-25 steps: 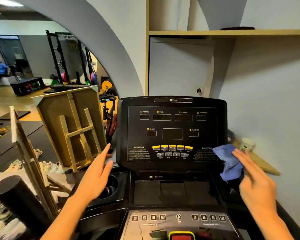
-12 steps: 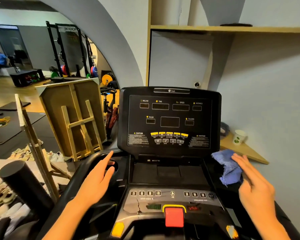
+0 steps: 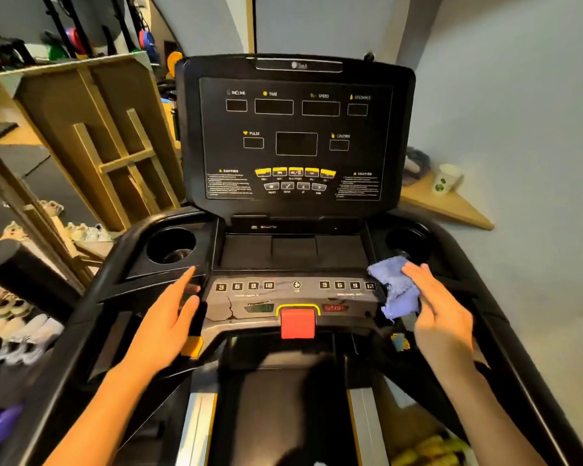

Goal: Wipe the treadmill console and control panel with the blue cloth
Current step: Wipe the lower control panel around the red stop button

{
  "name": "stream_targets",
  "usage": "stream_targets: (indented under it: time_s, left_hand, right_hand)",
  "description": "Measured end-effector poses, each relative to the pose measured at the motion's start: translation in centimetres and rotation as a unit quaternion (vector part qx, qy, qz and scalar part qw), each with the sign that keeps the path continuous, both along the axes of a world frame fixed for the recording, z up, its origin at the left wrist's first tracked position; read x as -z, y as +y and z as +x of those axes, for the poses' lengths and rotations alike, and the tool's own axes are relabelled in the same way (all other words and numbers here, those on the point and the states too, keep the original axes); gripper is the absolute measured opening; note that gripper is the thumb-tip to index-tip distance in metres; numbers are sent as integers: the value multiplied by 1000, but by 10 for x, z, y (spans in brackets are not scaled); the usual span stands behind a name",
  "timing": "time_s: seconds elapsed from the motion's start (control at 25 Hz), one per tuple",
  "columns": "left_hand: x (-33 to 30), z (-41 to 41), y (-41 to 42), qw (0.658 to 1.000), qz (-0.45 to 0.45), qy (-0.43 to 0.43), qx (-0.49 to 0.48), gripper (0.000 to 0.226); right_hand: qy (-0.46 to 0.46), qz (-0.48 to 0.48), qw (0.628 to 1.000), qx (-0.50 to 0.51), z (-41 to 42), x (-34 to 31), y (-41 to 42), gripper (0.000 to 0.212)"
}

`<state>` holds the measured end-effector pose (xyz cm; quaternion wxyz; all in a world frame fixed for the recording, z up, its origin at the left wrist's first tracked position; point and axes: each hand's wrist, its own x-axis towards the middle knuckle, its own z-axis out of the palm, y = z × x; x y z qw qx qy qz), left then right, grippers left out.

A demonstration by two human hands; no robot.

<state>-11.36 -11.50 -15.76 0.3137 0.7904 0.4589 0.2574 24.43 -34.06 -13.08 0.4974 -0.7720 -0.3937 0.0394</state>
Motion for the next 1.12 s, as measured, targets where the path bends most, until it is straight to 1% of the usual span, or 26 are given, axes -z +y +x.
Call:
stream_targets:
  time_s: [0.04, 0.16, 0.2, 0.24, 0.32, 0.4, 0.48, 0.6, 0.72, 0.8, 0.88, 0.92, 1.0, 1.12]
  left_hand:
    - [4, 0, -6, 1000, 1, 2, -5, 54]
    - [16, -6, -19, 1000, -7, -8, -19, 56]
    - [22, -10, -23, 1000, -11, -11, -17, 59]
    - [27, -13, -28, 1000, -14, -10, -12, 62]
    - [37, -20, -36, 1000, -10, 4, -1, 71]
    - [43, -22, -41, 999, 4, 38, -1, 72]
    - [45, -21, -41, 998, 19, 66, -12, 79]
    - [50, -19, -39, 991, 50, 119, -19, 95]
    - [56, -18, -34, 985, 69, 157, -23, 97]
    - [61, -16, -32, 983, 77, 166, -33, 94]
    - [63, -15, -30, 981, 77, 170, -45, 94]
    - [64, -15, -30, 981, 77, 170, -48, 94]
    - [64, -16, -30, 981, 80, 170, -48, 92]
    - [63, -15, -31, 982, 79, 166, -48, 90]
  right_hand:
    - [-9, -12, 1000, -2, -1, 6, -4, 46]
    - [-82, -44, 995, -25, -3, 16, -13, 47]
    - [-87, -46, 995, -17, -2, 20, -16, 45]
    - [-86, -40, 996, 1, -2, 24, -20, 44]
    - [-49, -28, 998, 28, -1, 33, -30, 46]
    - [-30, -25, 999, 32, -1, 43, -41, 51]
    - [-23, -26, 999, 19, -1, 52, -50, 57]
    - [-17, -27, 999, -14, -6, 63, -53, 57]
    - [-38, -43, 997, -45, -11, 77, -48, 55]
    - [-83, -85, 991, -64, -17, 84, -41, 58]
    - [-173, -139, 972, -72, -22, 94, -34, 60]
    - [-203, -156, 964, -72, -22, 97, -31, 56]
    - [-220, -184, 956, -64, -21, 97, -24, 51]
    - [-241, -206, 947, -47, -20, 96, -13, 53]
